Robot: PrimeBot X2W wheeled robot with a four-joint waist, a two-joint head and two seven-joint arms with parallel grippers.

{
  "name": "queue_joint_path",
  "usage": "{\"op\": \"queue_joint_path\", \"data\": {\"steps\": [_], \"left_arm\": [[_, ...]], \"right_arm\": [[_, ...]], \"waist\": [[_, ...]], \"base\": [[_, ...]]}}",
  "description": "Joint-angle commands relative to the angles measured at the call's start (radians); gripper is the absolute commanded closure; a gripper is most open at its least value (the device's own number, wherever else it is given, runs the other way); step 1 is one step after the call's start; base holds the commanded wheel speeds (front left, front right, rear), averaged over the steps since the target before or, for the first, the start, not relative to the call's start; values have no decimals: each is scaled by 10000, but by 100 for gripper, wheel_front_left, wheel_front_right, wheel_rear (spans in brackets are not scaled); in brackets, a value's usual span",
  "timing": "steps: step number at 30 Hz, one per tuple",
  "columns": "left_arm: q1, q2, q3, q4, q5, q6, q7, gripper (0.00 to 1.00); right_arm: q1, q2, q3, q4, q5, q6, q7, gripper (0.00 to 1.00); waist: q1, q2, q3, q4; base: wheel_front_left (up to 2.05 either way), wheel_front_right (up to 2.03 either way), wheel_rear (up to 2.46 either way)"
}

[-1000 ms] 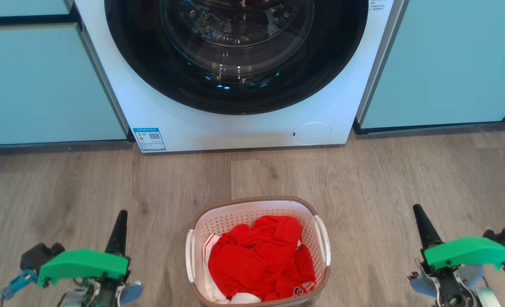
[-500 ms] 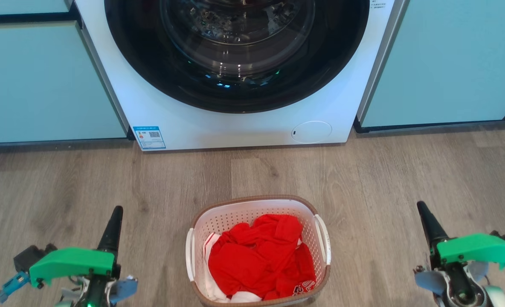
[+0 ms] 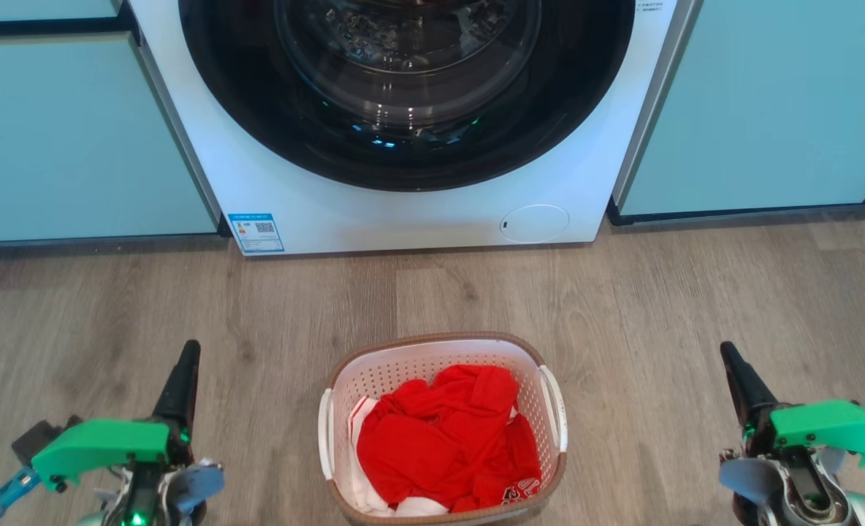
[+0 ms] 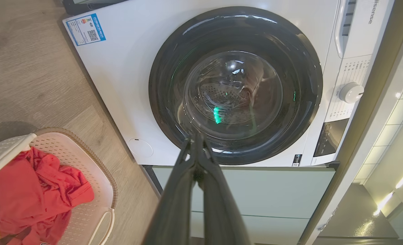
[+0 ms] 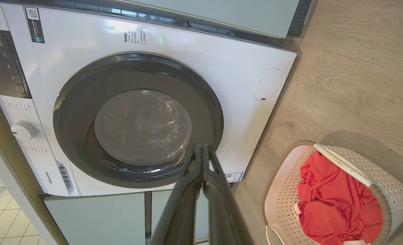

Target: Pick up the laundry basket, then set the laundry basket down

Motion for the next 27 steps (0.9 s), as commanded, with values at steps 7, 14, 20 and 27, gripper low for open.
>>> {"op": "queue_joint_path", "data": {"steps": [7, 14, 20, 27], "left_arm": [[-740, 86, 635, -264, -926, -208, 267, 100], [-784, 77, 738, -251, -1283, -265, 378, 100], [-785, 66, 754, -251, -1270, -265, 390, 100], [-787, 54, 771, -250, -1256, -265, 404, 100]], "right_arm": [[-626, -117, -46, -294, 955, -15, 310, 100], [-653, -106, -128, -286, 1319, -15, 422, 100], [-655, -90, -150, -284, 1301, -15, 439, 100], [-657, -73, -174, -283, 1281, -15, 459, 100]], "waist": [[-1, -1, 29, 9], [-1, -1, 43, 13], [-1, -1, 43, 13], [-1, -1, 42, 13]], "base": [[0, 0, 0], [0, 0, 0], [0, 0, 0], [0, 0, 0]]}}
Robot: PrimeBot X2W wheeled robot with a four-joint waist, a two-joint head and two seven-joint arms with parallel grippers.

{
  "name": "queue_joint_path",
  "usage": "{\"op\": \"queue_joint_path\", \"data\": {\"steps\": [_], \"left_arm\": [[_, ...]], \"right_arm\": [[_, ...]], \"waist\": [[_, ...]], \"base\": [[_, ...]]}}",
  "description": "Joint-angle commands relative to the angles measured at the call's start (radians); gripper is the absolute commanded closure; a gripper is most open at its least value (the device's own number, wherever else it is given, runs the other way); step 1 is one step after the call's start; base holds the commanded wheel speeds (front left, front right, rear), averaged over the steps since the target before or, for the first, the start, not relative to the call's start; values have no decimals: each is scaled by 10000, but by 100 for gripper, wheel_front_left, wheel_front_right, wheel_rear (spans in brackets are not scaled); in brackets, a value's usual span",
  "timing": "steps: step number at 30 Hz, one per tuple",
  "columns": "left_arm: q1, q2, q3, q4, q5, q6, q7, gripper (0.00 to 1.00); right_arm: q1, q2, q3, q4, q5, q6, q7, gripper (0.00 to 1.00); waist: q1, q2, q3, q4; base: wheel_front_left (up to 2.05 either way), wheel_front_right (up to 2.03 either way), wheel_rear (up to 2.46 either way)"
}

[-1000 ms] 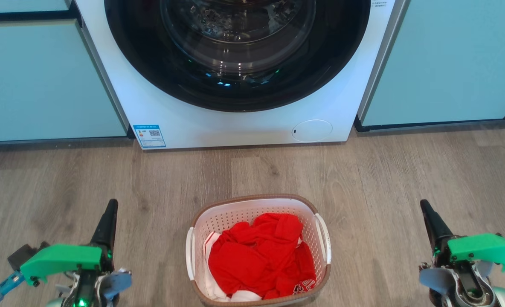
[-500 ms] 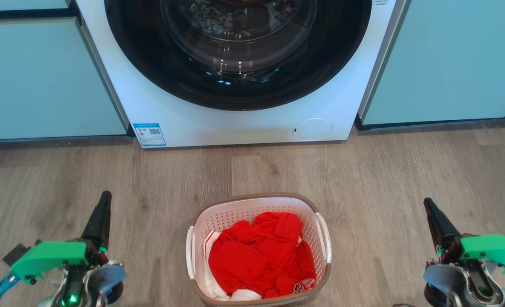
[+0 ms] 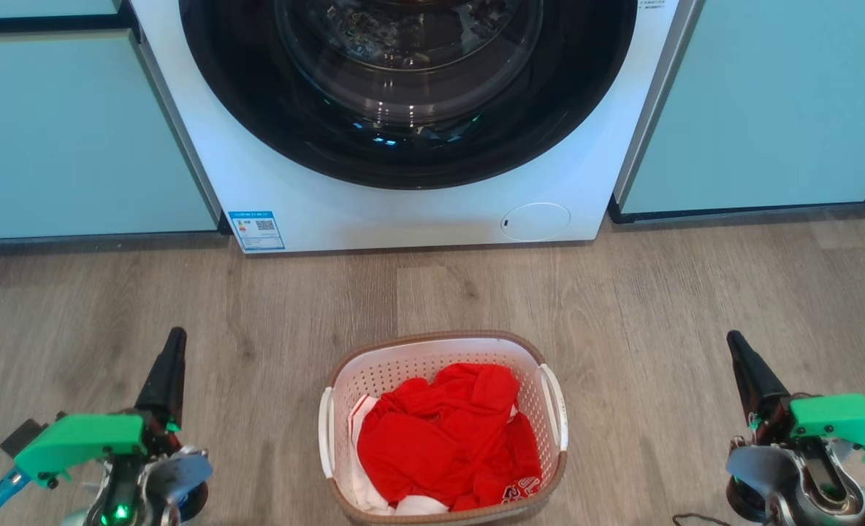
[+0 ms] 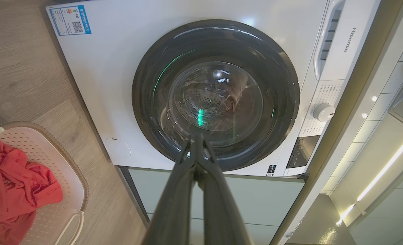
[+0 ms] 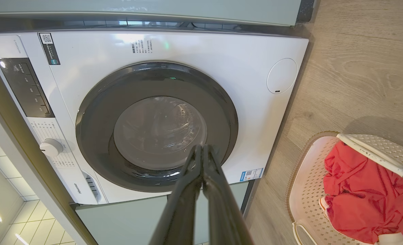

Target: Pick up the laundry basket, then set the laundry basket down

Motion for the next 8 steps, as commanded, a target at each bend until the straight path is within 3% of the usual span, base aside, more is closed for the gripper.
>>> {"op": "queue_joint_path", "data": {"steps": [1, 8], "left_arm": [[-569, 66, 347, -296, -2, -67, 43, 100], [-570, 55, 363, -296, 11, -67, 56, 100]], "right_arm": [[-454, -75, 138, -319, 1, -15, 66, 100], [-456, -60, 116, -317, -17, -15, 84, 100]], "waist": [[0, 0, -1, 0], [0, 0, -1, 0]], "base": [[0, 0, 0], [0, 0, 0]]}}
